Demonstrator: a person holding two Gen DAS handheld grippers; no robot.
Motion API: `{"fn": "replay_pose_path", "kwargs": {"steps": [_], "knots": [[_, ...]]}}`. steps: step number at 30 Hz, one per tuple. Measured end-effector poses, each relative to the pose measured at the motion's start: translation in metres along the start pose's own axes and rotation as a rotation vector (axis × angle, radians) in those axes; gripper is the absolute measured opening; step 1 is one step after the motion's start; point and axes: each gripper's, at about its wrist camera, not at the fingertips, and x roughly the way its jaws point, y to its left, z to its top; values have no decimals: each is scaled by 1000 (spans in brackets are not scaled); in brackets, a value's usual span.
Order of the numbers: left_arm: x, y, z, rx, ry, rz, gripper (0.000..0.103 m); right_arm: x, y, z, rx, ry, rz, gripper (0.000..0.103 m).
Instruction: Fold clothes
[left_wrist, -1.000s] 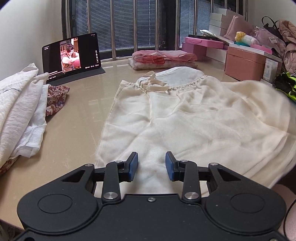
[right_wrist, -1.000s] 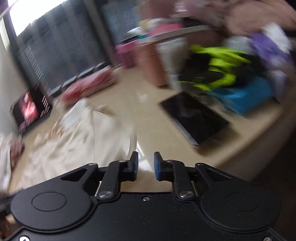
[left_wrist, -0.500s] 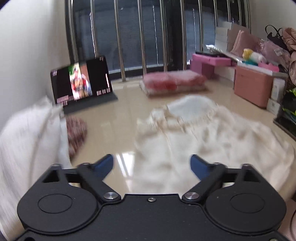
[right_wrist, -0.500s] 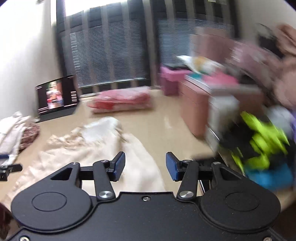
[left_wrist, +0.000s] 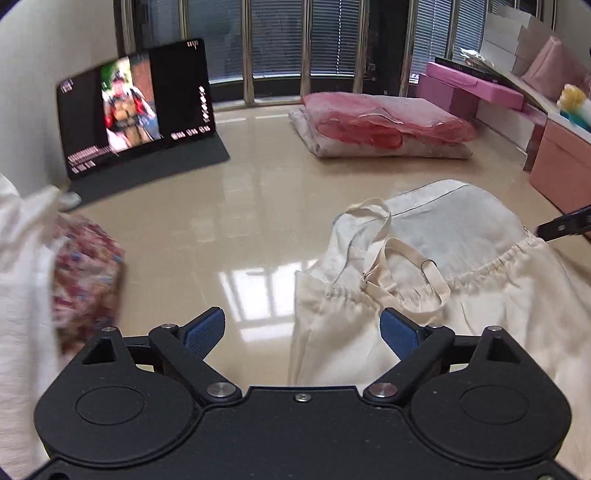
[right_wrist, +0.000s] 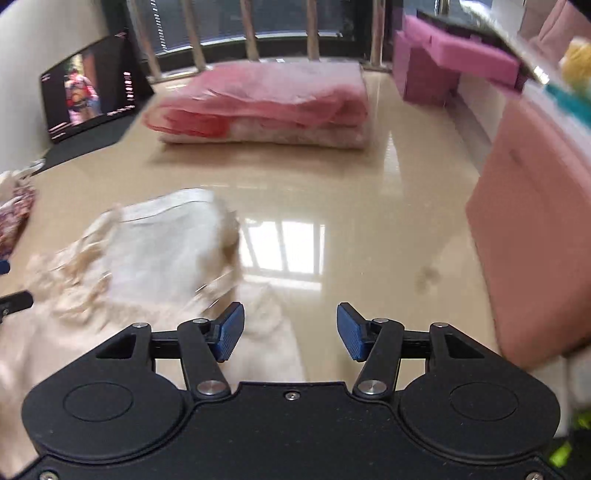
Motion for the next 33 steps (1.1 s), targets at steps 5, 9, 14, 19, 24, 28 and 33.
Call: {"fn": "replay_pose_path", "kwargs": {"steps": [5, 9, 14, 19, 24, 28, 33], "knots": [[10, 2, -4, -1, -2, -67, 62, 21, 4, 1, -43, 13, 70, 52], [13, 6, 4, -55, 14, -124, 7, 20, 22, 3, -130, 39, 110, 10], [-3, 21, 15, -79, -54, -70, 4, 0, 19, 9, -100, -68, 10, 7], [-2, 41, 13, -142, -39, 25, 6, -16, 2, 4, -57, -153, -138, 9], [-12, 43, 8, -198, -90, 63, 46, -19, -7, -8, 27, -193, -126, 44], [-40, 32, -1, -143, -168, 4, 49, -60, -4, -27, 35, -281, -74, 53], [-46, -1, -25, 69, -132, -84, 48, -87, 21, -73, -105, -215, -45, 53]]}}
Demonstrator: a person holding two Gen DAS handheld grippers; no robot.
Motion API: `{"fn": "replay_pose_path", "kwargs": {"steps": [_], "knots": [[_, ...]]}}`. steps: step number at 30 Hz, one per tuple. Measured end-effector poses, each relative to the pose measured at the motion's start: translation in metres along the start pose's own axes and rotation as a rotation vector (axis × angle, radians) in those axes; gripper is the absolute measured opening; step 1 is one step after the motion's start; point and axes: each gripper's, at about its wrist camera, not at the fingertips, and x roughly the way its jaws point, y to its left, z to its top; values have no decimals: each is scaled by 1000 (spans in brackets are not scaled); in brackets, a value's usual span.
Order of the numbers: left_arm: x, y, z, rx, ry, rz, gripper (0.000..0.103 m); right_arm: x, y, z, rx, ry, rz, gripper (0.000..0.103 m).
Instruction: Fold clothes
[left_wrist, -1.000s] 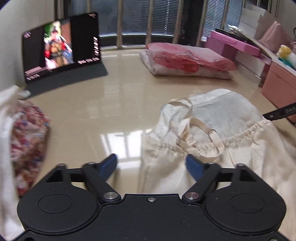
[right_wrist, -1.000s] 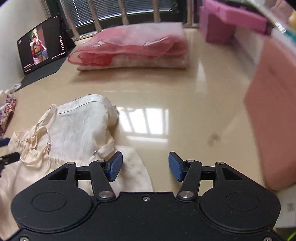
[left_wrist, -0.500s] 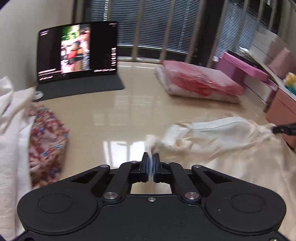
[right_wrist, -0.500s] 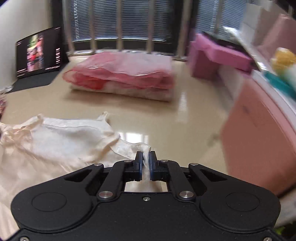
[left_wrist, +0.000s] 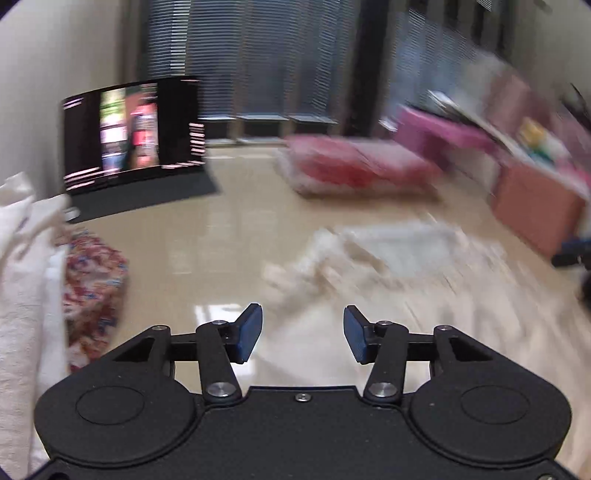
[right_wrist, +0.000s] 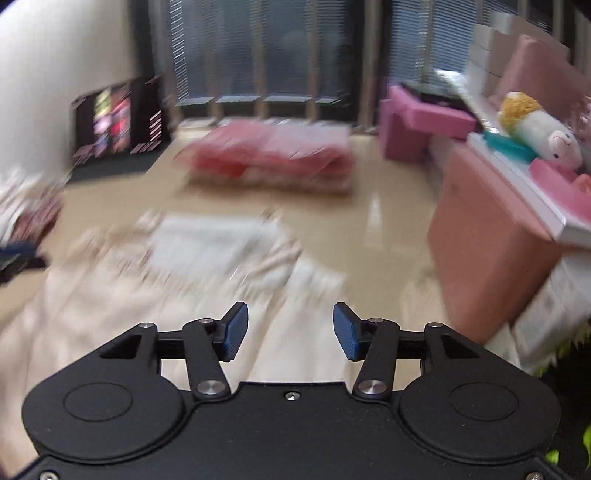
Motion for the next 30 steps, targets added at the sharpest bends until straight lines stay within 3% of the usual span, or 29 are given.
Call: {"fn": "replay_pose_path", "kwargs": {"steps": [4, 6, 7, 10, 13, 16, 20, 23, 27, 29, 30], "knots": [[5, -26, -27, 136, 58, 36, 44, -5, 23, -46, -93, 80, -13, 54], [2, -20, -29, 78, 74, 48, 44, -1, 33, -67, -132, 111, -38, 54], [0, -15, -31, 46, 79, 63, 44, -2, 35, -74, -123, 74, -41, 58], [-6, -6, -35, 24, 80, 136, 45, 6, 39, -75, -87, 19, -35, 60], [-12, 1, -38, 10, 89, 200, 45, 19, 39, -67, -3, 13, 45, 63], [-20, 7, -42, -12, 87, 232, 44, 28, 51, -60, -33, 5, 70, 62], [-30, 10, -30, -35, 47, 199, 44, 26, 62, -56, -53, 10, 75, 58], [-28, 8, -5, 3, 23, 157, 45, -1, 55, -66, -20, -58, 50, 60], [11, -1, 24, 75, 66, 110, 44, -34, 39, -93, 42, -58, 31, 60], [31, -5, 31, 86, 73, 61, 34, -47, 31, -109, 73, -55, 27, 60], [41, -6, 33, 94, 79, 42, 24, -52, 28, -117, 83, -53, 22, 60]]}}
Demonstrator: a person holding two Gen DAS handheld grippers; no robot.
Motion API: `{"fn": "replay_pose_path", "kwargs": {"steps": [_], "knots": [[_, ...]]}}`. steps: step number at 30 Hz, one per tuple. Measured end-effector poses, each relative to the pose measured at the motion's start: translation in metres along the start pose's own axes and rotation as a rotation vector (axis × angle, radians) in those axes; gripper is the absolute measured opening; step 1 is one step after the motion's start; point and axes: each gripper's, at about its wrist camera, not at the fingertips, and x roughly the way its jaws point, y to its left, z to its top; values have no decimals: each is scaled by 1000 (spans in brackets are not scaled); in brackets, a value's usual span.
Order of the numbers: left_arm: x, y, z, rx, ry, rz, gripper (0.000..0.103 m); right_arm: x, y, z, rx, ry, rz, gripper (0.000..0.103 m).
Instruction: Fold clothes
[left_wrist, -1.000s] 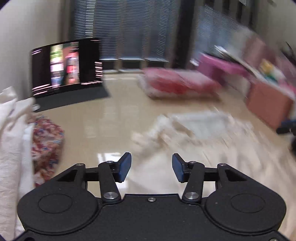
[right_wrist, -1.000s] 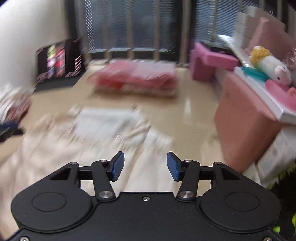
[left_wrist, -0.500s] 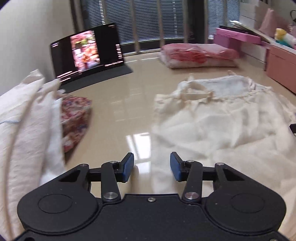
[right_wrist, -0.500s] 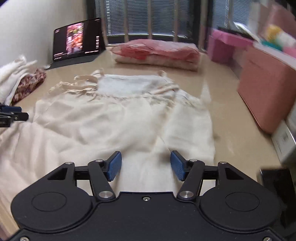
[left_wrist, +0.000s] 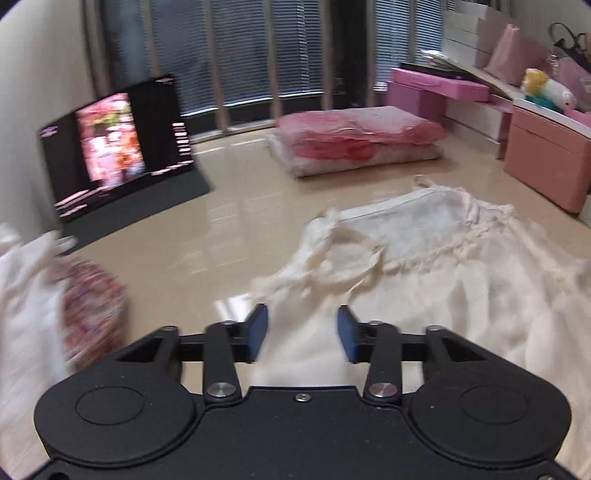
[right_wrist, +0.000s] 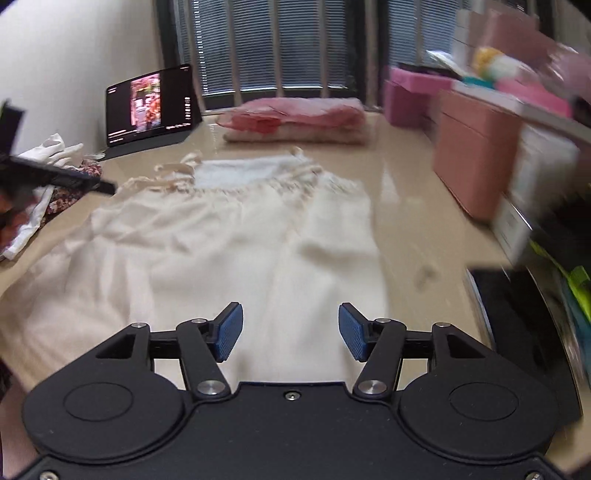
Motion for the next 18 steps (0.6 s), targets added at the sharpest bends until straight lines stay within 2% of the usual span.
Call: {"fn": "replay_pose_path", "kwargs": {"steps": [1, 4, 9, 12, 18], "knots": [[9, -1, 1, 8, 11, -4, 18, -6, -3, -7, 9, 1, -5, 60], [30, -2, -5, 15, 30, 16, 15, -14, -10, -20, 19, 14, -26, 59], [38, 13, -8, -66, 32, 91, 15, -4, -10, -25, -7, 11, -24, 60], [38, 19, -9, -79, 36, 142, 15, 7, -2, -20, -44, 1, -33, 61], [34, 19, -10, -62, 35, 179, 16, 16, 8, -16, -39, -7, -30, 61]]}}
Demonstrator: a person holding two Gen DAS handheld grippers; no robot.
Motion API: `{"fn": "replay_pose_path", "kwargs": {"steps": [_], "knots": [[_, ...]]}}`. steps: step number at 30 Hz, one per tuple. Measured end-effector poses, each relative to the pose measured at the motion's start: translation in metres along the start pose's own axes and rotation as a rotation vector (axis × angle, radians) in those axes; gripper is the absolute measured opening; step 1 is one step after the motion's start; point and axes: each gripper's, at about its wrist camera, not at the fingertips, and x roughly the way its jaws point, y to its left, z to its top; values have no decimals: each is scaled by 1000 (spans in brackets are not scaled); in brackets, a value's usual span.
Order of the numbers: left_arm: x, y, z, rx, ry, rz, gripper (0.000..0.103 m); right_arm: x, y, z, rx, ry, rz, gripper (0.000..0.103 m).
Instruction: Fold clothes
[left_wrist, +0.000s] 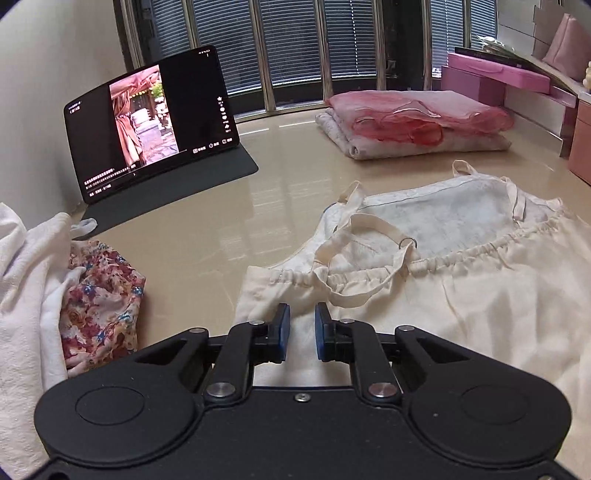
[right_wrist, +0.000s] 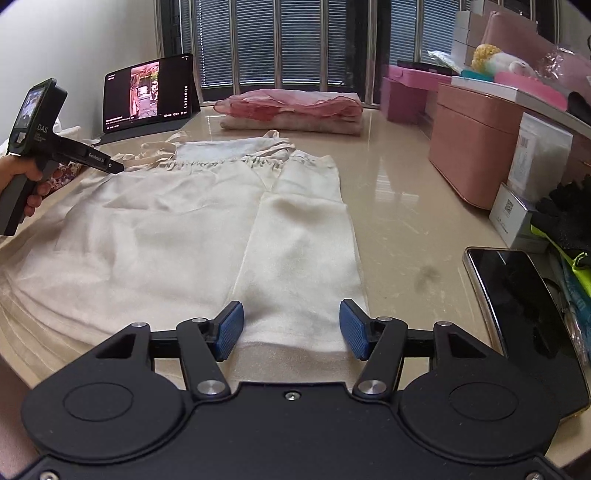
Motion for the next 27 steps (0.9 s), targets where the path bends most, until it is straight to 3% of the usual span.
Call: {"fn": "replay_pose_path", "kwargs": {"steps": [3, 5, 6, 12, 15, 16, 19, 23, 27], "knots": [[-1, -4, 2, 19, 7, 21, 19, -3, -1, -3, 8, -3, 0, 61], [-4, -3, 5, 11, 21, 26, 42, -4, -1, -3, 10, -1, -3, 61], [-7, -3, 5, 5, 21, 27, 58, -4, -1, -2, 11, 4, -5, 61], [-50, 10, -4, -116, -71, -32, 68, -9, -3, -5, 42, -16, 3, 62], [-82, 15, -6, -179, -130, -55, 92, -26, -9, -1, 128, -110, 13, 64], [-95, 15, -8, -188, -158, -58, 101, -35, -10, 1, 147, -144, 24, 73], [-130, 15, -18, -204, -205, -85, 103, -59, -2, 5, 145, -200, 52, 98], [-165, 8, -41, -201, -205, -147, 103, -80, 20, 1, 83, -192, 51, 99], [-195, -4, -72, -176, -211, -146, 103, -93, 36, -10, 56, -178, 55, 101]]}}
